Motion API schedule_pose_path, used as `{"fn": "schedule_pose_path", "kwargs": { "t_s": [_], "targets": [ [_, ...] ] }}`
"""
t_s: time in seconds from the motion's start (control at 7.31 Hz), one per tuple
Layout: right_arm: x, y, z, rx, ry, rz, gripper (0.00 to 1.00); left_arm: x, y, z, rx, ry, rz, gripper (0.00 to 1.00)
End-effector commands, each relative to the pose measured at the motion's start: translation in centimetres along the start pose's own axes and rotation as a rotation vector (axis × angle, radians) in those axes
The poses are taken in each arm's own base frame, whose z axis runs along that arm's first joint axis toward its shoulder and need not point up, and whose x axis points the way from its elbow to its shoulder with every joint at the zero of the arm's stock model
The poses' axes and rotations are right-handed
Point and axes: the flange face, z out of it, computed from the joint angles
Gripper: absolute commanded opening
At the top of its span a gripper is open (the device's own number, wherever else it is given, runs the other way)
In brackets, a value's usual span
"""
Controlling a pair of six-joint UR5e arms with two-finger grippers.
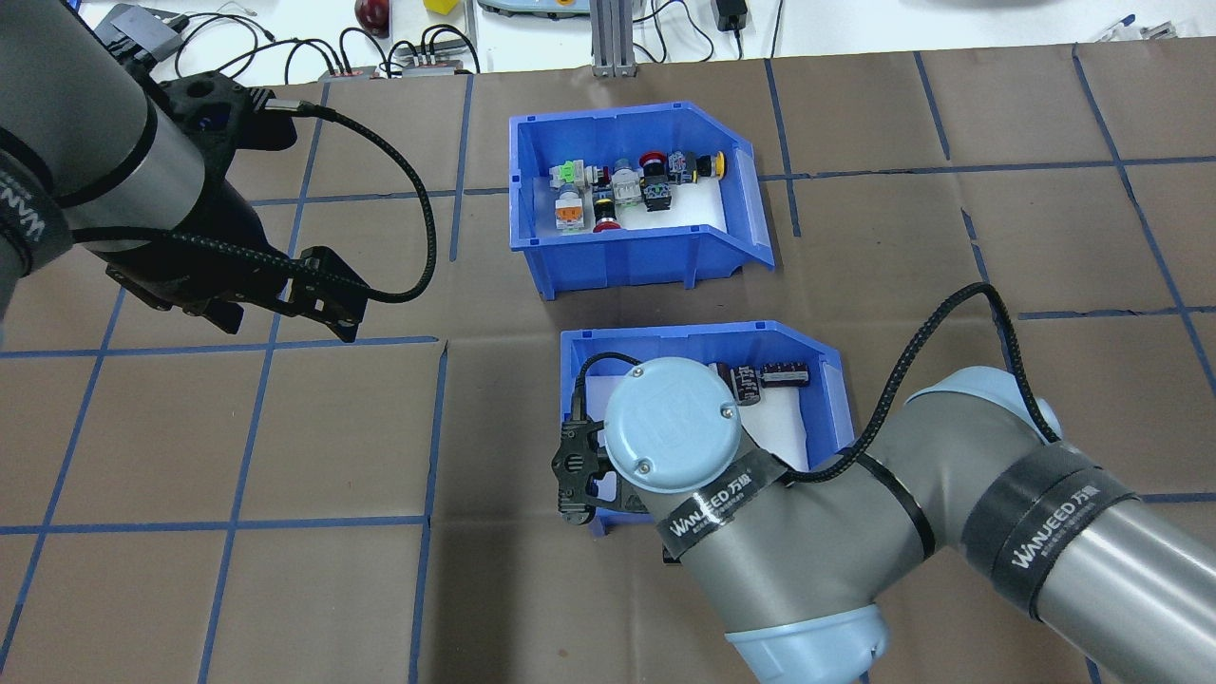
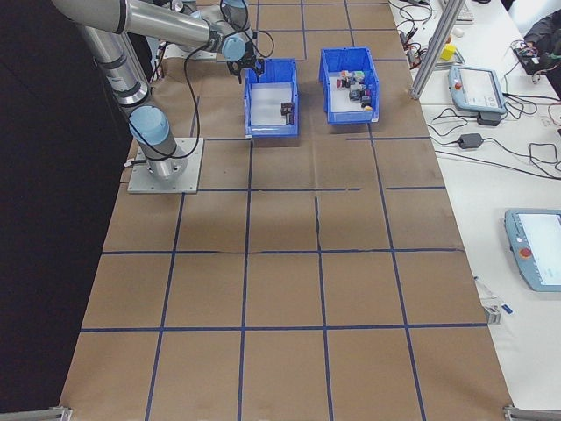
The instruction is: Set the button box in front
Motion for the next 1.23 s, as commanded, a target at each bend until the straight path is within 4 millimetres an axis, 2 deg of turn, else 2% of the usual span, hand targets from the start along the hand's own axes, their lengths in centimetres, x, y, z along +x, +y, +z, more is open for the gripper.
{"fn": "schedule_pose_path", "kwargs": {
  "t_s": [0.0, 0.14, 0.27, 0.55, 0.68, 0.96, 1.09],
  "targets": [
    [2.1, 0.8, -4.0, -0.03, -0.031, 0.031, 1.0, 0.0, 0.1, 0.0, -0.004, 0.002, -0.001, 1.0],
    [4.2, 2.8, -4.5, -0.03, -0.029, 0.093, 1.0, 0.1, 0.2, 0.0, -0.003, 0.002, -0.003, 1.0],
    [6.8, 5.9, -5.3, -0.021, -0.018, 0.184, 1.0, 0.1, 0.2, 0.0, -0.004, 0.003, -0.003, 1.0],
    [11.8, 12.7, -7.8, 0.001, 0.028, 0.37, 1.0, 0.1, 0.2, 0.0, -0.004, 0.003, -0.003, 1.0],
    [14.1, 15.4, -9.2, 0.009, 0.047, 0.459, 1.0, 0.1, 0.2, 0.0, -0.004, 0.003, -0.003, 1.0],
    [17.0, 18.8, -12.7, 0.014, 0.01, 0.667, 1.0, 0.1, 0.2, 0.1, -0.007, 0.004, -0.003, 1.0],
    [18.6, 20.8, -13.6, 0.002, -0.024, 0.768, 1.0, 0.1, 0.1, 0.2, -0.01, 0.004, 0.0, 1.0]
  ]
}}
